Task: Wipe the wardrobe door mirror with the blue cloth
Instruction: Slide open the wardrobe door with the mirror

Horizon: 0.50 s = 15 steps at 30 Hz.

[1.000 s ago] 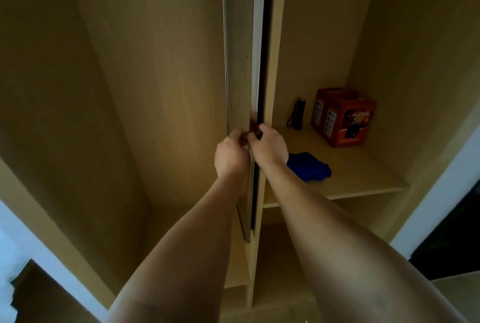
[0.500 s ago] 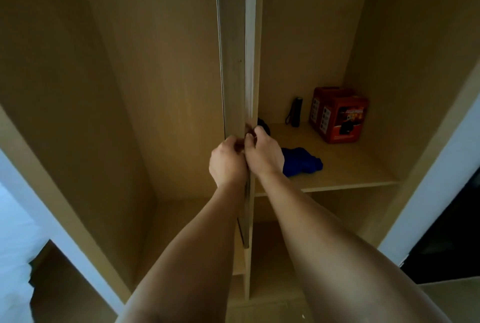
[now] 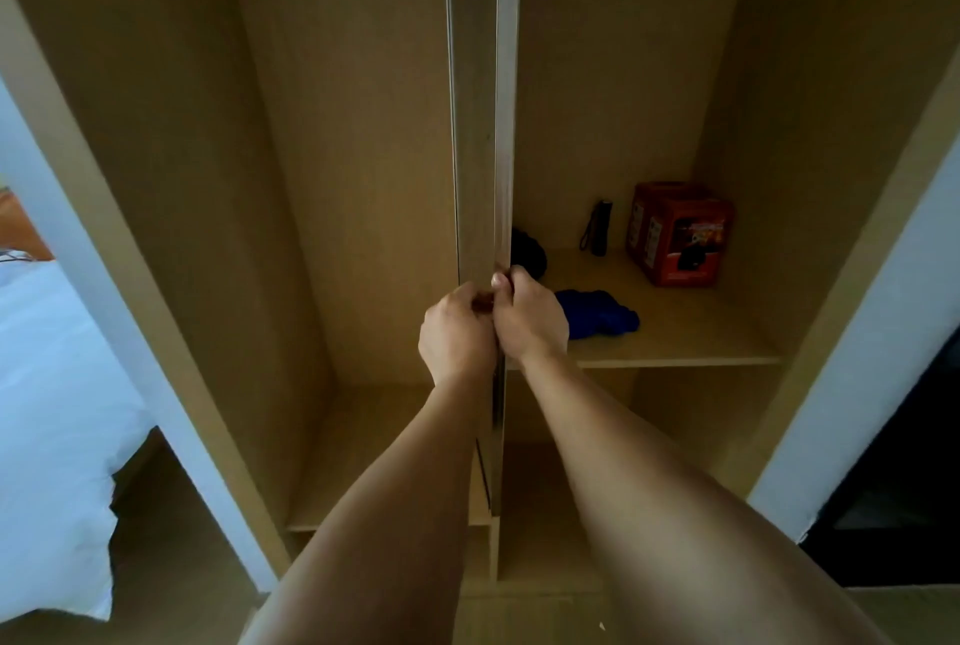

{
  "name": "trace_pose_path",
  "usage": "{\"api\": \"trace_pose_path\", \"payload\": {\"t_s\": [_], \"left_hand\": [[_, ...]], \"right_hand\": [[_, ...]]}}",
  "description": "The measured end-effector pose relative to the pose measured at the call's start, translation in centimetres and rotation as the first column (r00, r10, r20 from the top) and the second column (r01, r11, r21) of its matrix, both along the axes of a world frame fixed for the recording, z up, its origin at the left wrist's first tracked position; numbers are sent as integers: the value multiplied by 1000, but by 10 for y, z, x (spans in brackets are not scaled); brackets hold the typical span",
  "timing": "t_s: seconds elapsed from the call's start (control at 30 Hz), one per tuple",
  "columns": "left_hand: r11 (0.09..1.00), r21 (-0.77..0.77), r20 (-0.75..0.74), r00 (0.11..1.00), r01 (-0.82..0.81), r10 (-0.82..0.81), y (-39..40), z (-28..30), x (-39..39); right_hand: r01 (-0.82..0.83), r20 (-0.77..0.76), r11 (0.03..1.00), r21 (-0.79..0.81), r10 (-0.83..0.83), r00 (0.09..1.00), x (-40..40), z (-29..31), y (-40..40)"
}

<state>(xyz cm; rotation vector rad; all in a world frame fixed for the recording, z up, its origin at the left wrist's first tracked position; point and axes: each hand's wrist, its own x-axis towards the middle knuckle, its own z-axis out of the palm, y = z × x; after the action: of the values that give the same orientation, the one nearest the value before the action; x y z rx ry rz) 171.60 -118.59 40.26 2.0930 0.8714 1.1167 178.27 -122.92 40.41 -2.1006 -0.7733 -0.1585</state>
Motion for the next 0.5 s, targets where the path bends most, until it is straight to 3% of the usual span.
{"api": "trace_pose_path", "payload": {"t_s": [0.5], "left_hand": [[998, 11, -62, 996, 68, -67, -29, 2, -51]], "right_hand": [[18, -71, 997, 73, -13, 997, -52, -4, -37]]}}
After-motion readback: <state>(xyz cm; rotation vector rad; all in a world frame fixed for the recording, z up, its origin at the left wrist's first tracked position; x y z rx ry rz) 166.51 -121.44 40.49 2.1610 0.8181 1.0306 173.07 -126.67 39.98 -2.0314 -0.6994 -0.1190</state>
